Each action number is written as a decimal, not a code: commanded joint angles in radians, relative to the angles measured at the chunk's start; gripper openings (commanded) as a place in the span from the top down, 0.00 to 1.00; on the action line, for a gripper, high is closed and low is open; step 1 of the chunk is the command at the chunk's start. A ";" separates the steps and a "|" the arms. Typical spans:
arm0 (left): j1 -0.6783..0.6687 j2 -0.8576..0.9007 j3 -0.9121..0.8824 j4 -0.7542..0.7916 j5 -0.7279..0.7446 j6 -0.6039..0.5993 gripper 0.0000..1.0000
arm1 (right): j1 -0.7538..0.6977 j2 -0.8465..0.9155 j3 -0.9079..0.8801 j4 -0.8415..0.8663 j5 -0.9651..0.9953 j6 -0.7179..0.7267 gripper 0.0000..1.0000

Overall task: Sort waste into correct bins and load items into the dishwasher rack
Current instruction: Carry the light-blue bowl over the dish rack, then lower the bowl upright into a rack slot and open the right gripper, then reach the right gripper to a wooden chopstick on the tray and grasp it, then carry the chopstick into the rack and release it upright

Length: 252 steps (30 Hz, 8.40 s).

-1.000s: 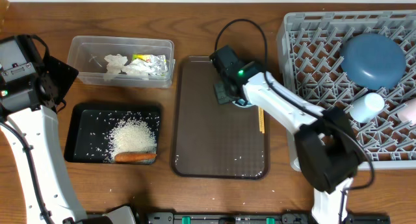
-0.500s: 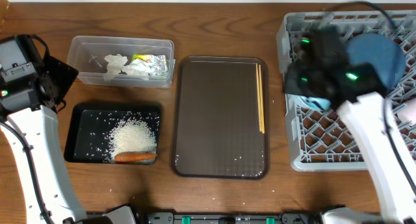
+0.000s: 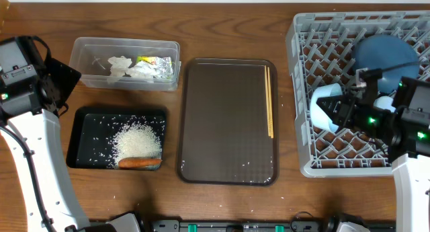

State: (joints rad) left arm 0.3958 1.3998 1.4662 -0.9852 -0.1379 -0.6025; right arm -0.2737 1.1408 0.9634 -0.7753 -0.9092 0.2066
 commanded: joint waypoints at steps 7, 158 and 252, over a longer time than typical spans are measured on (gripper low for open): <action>0.004 0.005 0.010 -0.002 -0.013 -0.001 0.00 | -0.158 0.059 -0.132 0.061 -0.261 -0.048 0.99; 0.004 0.005 0.010 -0.002 -0.013 -0.001 0.00 | 0.718 0.626 0.362 -0.004 0.871 0.287 0.37; 0.004 0.005 0.010 -0.002 -0.013 -0.001 0.00 | 0.325 0.610 0.460 0.100 0.881 -0.124 0.99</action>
State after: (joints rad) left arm 0.3958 1.3998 1.4662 -0.9852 -0.1383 -0.6025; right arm 0.0574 1.7023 1.4277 -0.6807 0.0128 0.1268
